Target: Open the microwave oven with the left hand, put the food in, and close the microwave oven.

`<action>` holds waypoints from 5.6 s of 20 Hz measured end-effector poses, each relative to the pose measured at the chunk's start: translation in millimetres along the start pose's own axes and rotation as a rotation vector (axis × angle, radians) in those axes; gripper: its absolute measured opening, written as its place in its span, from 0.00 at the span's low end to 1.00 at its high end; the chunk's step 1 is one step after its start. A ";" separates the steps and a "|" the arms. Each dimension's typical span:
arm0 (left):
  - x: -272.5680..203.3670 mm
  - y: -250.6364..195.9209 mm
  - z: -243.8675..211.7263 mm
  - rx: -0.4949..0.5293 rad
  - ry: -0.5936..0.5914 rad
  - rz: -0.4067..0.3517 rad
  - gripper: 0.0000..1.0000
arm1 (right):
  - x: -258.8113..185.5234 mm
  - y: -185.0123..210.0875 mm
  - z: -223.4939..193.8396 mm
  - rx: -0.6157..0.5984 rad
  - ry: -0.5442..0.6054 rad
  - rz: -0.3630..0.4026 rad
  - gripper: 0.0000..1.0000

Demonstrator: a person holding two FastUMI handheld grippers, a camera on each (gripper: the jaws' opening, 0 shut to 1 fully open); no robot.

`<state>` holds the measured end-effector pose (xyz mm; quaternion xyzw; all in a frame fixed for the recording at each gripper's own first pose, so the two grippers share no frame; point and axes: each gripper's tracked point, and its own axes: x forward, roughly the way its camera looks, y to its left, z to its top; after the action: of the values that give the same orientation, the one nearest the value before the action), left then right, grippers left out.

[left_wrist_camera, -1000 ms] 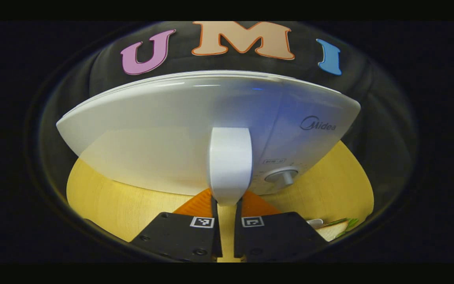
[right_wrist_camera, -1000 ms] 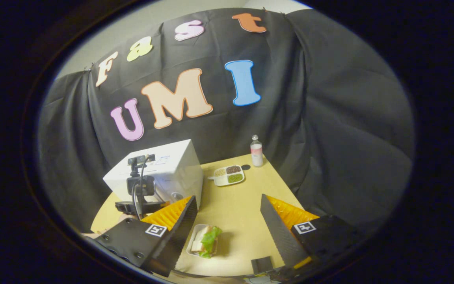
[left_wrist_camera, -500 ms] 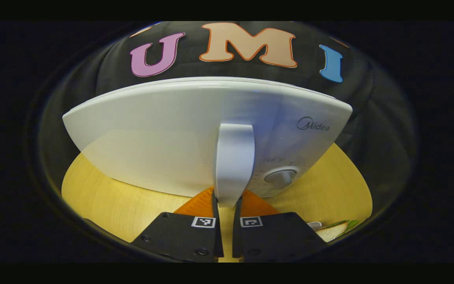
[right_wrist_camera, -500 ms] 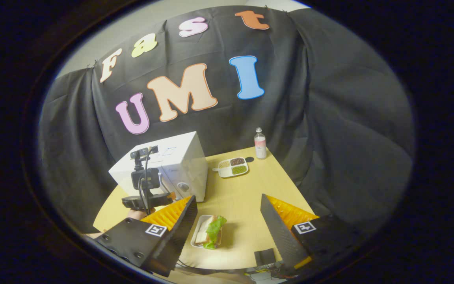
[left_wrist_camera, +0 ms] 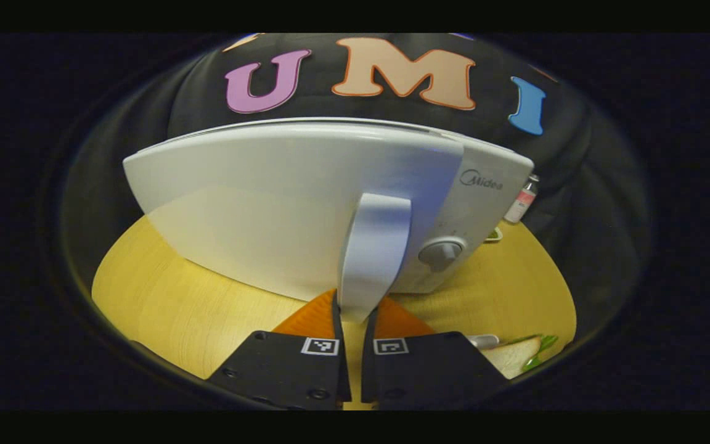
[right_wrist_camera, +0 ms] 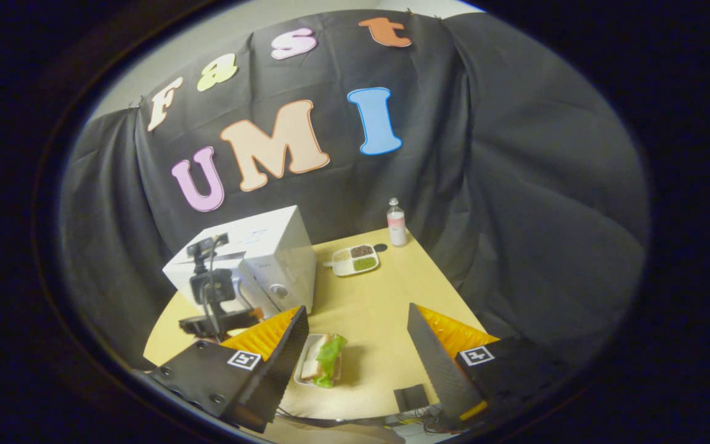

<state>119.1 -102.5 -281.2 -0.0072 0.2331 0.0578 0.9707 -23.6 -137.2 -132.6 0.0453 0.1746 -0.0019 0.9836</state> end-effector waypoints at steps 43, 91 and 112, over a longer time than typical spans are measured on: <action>-213.5 307.7 -84.3 -0.082 -0.010 0.001 0.99 | -98.1 230.4 -122.3 -0.009 0.094 0.007 1.00; -370.5 376.7 33.1 -0.261 -0.401 0.763 0.94 | 111.1 52.9 -232.0 0.281 0.976 0.118 0.88; -330.4 384.1 30.6 -0.307 -0.292 0.726 0.96 | 110.6 71.7 -223.3 0.417 0.961 0.168 0.41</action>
<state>-203.8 244.4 -99.2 -0.0610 0.0694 0.4305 0.8978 5.1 -44.4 -372.9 0.2496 0.5975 0.0634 0.7594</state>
